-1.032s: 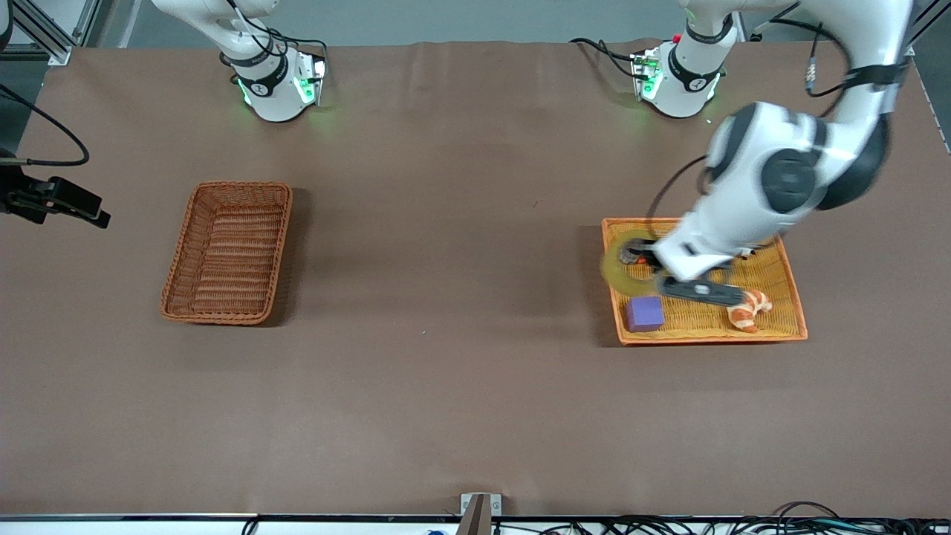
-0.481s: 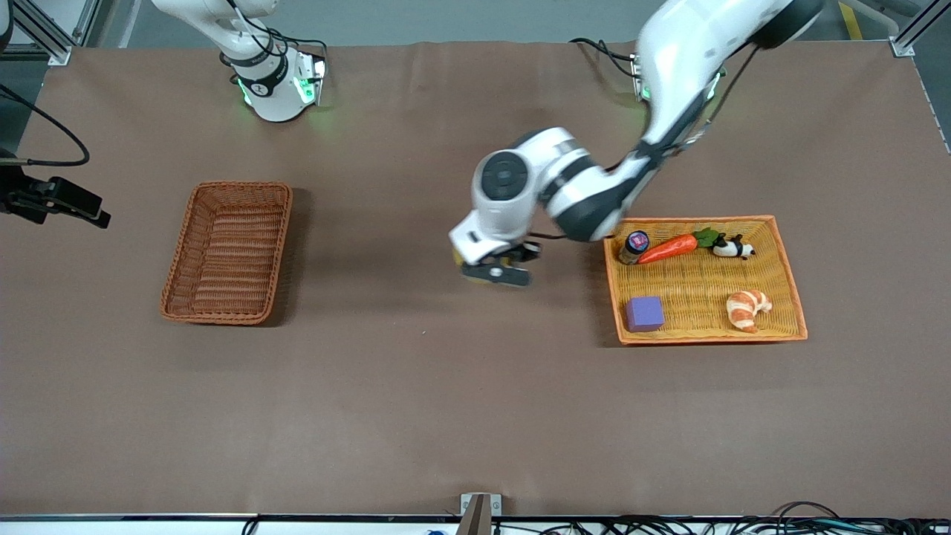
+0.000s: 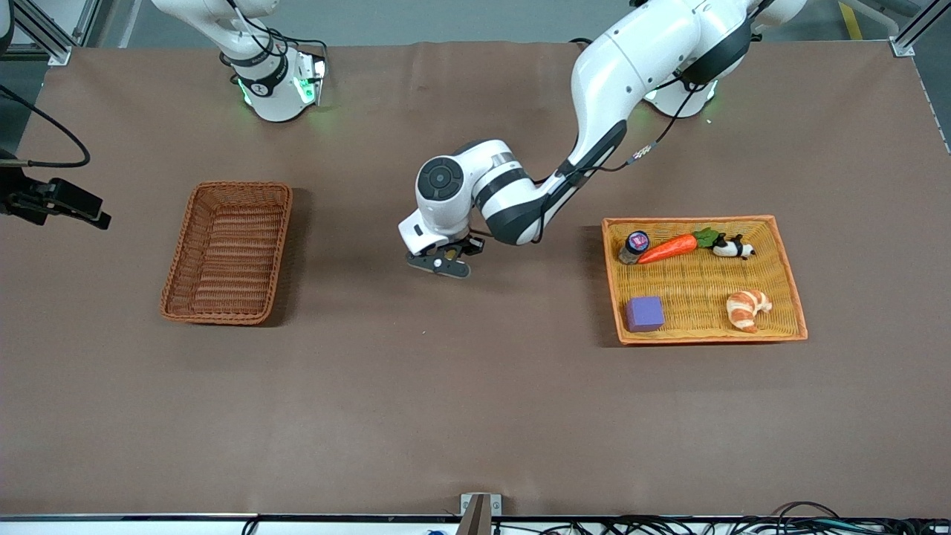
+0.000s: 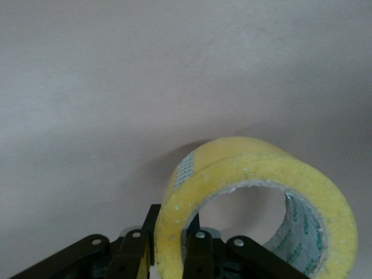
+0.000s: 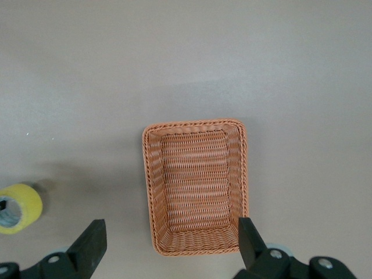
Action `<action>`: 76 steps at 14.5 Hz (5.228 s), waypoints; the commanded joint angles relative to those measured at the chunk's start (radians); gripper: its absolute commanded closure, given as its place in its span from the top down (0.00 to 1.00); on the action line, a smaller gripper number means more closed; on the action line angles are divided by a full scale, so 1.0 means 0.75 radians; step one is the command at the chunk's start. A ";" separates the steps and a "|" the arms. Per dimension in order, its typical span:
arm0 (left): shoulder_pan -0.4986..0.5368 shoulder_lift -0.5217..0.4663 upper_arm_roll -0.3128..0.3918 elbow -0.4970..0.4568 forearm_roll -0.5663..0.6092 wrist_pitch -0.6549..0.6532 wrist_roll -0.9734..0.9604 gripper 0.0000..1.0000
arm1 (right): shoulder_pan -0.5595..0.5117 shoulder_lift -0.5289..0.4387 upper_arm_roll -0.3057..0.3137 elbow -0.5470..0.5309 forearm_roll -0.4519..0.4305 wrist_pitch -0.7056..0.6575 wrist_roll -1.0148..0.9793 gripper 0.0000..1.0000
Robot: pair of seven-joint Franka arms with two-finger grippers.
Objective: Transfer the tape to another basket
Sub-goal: 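Lift the tape roll with the left gripper toward the right gripper, then grasp the tape with the right gripper while the left gripper releases it, then carry the tape with the right gripper and lower it into the basket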
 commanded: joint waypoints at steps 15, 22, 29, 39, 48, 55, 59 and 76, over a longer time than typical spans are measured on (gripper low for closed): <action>0.280 -0.551 0.046 -0.236 -0.103 -0.328 0.202 1.00 | 0.016 0.050 0.345 -0.272 0.014 0.339 0.241 1.00; 0.462 -0.805 0.312 -0.291 -0.256 -0.281 0.449 1.00 | 0.047 0.119 0.685 -0.697 -0.063 0.857 0.467 1.00; 0.704 -1.108 0.412 -0.471 -0.420 -0.312 0.727 1.00 | 0.092 0.375 0.837 -0.853 -0.457 1.130 0.786 1.00; 0.624 -1.255 0.621 -0.443 -0.469 -0.622 0.903 1.00 | 0.090 0.641 0.857 -0.810 -0.805 1.303 1.076 1.00; 0.685 -1.288 0.580 -0.441 -0.539 -0.680 0.953 1.00 | 0.086 0.705 0.851 -0.772 -0.945 1.277 1.287 0.00; 0.692 -1.270 0.515 -0.443 -0.470 -0.704 0.940 1.00 | 0.021 0.439 0.865 -0.782 -0.912 1.101 1.353 0.00; 0.698 -1.262 0.507 -0.443 -0.461 -0.702 0.934 1.00 | -0.018 0.294 0.792 -0.780 -0.851 0.954 1.286 0.00; 0.679 -1.253 0.562 -0.445 -0.463 -0.659 0.932 1.00 | -0.019 -0.013 -0.040 -1.198 -0.278 1.135 -0.171 0.00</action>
